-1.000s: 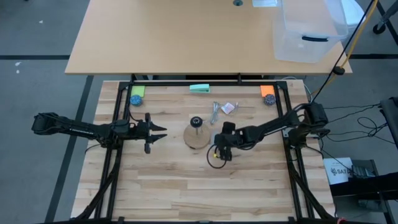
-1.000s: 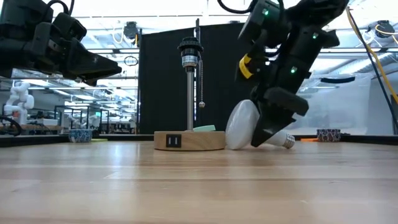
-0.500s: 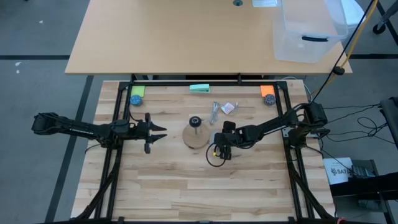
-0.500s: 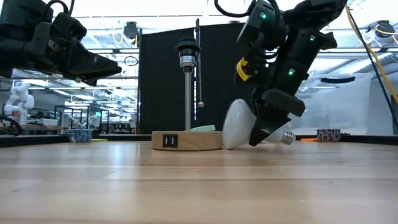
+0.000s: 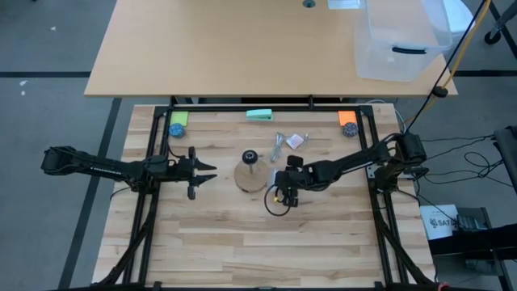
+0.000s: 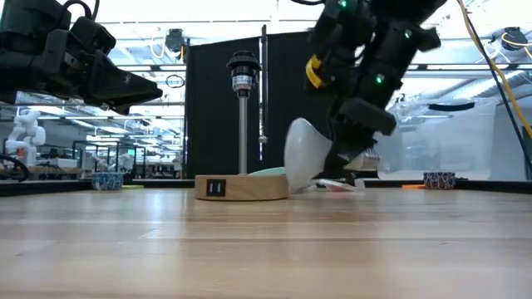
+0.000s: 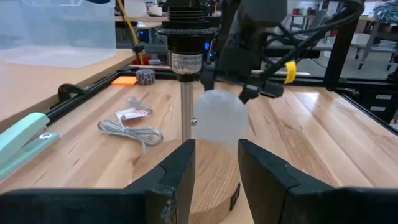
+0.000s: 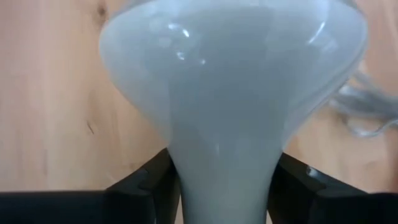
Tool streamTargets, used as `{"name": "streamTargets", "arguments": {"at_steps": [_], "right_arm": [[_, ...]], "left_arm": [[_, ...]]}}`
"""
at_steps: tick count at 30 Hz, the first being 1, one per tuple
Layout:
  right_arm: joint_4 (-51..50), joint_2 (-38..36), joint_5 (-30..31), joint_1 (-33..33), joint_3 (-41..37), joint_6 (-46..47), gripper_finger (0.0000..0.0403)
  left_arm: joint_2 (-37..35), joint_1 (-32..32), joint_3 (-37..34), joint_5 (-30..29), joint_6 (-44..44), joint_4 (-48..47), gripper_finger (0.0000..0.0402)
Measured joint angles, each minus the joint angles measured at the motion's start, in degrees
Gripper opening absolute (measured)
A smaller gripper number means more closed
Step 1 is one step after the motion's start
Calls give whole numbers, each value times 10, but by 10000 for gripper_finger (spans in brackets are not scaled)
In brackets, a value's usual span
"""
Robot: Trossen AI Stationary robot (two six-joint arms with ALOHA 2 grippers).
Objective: Screw lightbulb
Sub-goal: Insert the lightbulb into the lamp socket
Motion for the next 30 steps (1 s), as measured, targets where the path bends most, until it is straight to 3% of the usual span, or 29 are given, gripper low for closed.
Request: {"name": "streamTargets", "arguments": {"at_steps": [9, 19, 30], "right_arm": [[-100, -9, 0, 0, 90, -21, 176], [-109, -60, -30, 19, 115, -23, 175], [122, -91, -27, 27, 115, -92, 175]], "left_arm": [[0, 0, 0, 0, 0, 0, 126], [0, 0, 0, 2, 0, 2, 126], [0, 0, 0, 2, 0, 9, 126]]}}
